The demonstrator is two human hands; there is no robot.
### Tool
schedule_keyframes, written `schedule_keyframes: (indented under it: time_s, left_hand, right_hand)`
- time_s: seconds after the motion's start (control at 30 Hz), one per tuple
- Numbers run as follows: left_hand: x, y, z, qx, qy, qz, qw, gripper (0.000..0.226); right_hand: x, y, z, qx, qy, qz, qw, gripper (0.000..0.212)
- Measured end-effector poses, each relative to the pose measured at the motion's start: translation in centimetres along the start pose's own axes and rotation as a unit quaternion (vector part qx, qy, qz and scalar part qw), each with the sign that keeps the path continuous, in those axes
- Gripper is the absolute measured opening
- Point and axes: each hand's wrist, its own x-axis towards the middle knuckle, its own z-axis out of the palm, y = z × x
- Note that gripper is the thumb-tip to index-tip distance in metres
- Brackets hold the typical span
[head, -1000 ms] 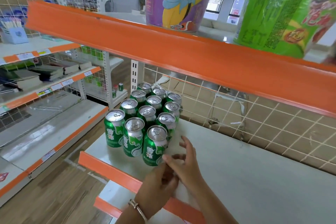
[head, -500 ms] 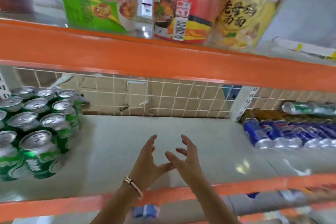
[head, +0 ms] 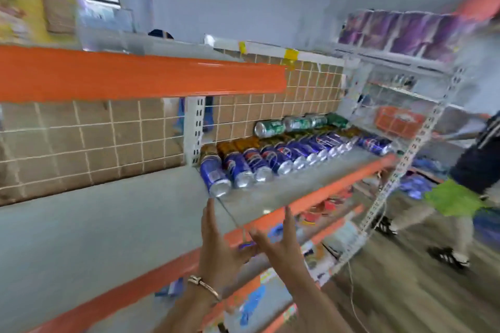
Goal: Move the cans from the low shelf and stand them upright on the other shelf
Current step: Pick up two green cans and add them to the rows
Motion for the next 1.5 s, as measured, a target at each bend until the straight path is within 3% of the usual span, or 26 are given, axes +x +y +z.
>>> schedule_keyframes:
  time_s: [0.1,0.23,0.47,0.57,0.7,0.97,1.1,1.17,1.23,1.33,1.5]
  left_hand:
    - [0.8,1.3,6.3,-0.026,-0.037,0.016,0.999,0.143]
    - [2.0,2.0,12.7,-0.043,-0.079,0.033,0.995,0.129]
    - [5.7,1.5,18.8,-0.059,-0.119,0.024,0.991,0.130]
    - [8.2,1.0,21.1,-0.068,-0.131,0.006,0.989,0.148]
    - [12.5,1.0,23.8,-0.101,-0.125,0.008,0.987,0.133]
    - [21.8,1.4,27.2,-0.107,-0.105,-0.011,0.989,0.130]
    - [25.1,2.0,27.1,-0.023,-0.088,-0.013,0.996,0.129]
    - [27.4,1.8,26.5,0.011,-0.069,-0.032,0.997,0.112]
    - [29.9,1.2,25.6,0.049,-0.036,-0.056,0.997,0.079]
    - [33.2,1.0,24.1,0.155,0.034,-0.050,0.986,0.054]
    - [38.1,1.4,23.2,0.321,0.061,-0.003,0.945,0.049]
  right_hand:
    - [1.3,0.8,-5.8,-0.007,0.038,0.004,0.999,0.124]
    - [3.1,0.8,-12.2,-0.023,0.073,-0.028,0.997,0.140]
    - [7.5,2.4,-16.8,-0.042,0.084,-0.009,0.995,0.145]
    - [10.8,2.9,-18.0,-0.036,0.095,0.002,0.995,0.146]
    - [16.1,2.7,-19.3,-0.015,0.075,0.022,0.997,0.148]
    - [26.7,2.1,-20.3,0.001,0.008,0.021,1.000,0.115]
    - [30.8,2.1,-19.2,0.047,-0.015,0.083,0.995,0.092]
    - [33.3,1.8,-18.8,0.110,-0.043,0.154,0.981,0.065]
    - [35.8,1.6,-18.6,0.200,-0.085,0.232,0.948,0.045]
    - [39.5,0.8,-18.1,0.299,-0.107,0.310,0.896,0.047]
    - [45.4,0.3,-17.5,0.370,-0.118,0.356,0.850,0.059]
